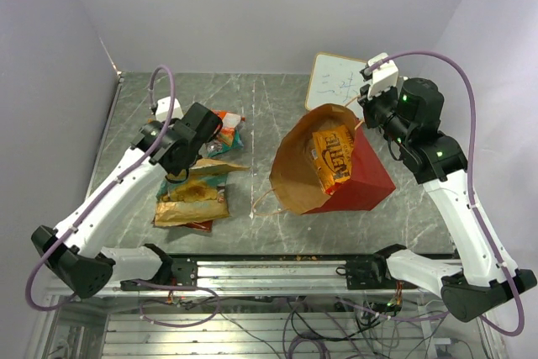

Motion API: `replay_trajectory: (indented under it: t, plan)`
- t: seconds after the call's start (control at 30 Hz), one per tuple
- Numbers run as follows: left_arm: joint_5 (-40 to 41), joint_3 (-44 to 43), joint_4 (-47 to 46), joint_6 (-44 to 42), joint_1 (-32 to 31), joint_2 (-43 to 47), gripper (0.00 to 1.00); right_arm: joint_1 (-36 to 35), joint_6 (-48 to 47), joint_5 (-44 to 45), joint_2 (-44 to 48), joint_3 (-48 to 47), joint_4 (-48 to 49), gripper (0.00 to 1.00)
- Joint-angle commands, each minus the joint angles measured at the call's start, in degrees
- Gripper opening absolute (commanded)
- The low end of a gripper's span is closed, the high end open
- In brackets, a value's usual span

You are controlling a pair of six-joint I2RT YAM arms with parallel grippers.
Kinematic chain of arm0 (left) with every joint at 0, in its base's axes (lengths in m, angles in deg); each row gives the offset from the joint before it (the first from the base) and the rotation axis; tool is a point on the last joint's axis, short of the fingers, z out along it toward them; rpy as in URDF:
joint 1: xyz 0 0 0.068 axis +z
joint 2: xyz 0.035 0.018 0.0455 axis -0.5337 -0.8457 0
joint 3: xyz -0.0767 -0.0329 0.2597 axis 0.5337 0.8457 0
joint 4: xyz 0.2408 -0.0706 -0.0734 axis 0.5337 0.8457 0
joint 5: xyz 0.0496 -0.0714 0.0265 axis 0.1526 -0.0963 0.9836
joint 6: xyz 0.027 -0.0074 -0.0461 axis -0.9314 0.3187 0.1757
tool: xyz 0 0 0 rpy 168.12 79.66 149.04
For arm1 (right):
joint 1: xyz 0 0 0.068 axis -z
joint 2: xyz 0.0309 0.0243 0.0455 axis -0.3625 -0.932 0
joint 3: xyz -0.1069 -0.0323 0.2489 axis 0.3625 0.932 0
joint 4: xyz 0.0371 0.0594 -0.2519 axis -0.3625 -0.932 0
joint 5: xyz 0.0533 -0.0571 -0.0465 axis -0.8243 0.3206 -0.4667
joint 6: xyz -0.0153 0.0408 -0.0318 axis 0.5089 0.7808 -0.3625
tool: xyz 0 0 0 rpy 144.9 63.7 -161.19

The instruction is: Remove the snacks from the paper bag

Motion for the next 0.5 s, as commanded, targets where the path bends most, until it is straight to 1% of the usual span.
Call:
replay_trajectory:
  t: [0.0, 0.17, 0.3, 0.47]
  plan:
    - [-4.0, -0.8, -2.5, -7.5, 5.4, -3.1, 0.07, 0.0, -0.8, 0.8, 0.7, -0.4, 1.8, 0.0]
    - [-4.8, -1.3, -4.1, -10.2, 10.4, -7.1, 0.07, 0.0, -0.5, 0.8, 0.4, -0.6, 1.8, 0.0]
    - [-7.6, -0.2, -6.9, -12.6, 14.9, -9.7, 0.07, 0.0, -1.0, 1.2, 0.4, -0.8, 1.9, 0.0]
    - [-9.7, -1.7, -10.0, -14.3, 18.2, -12.4, 0.07, 0.0, -1.3, 1.5, 0.4, -0.8, 1.6, 0.0]
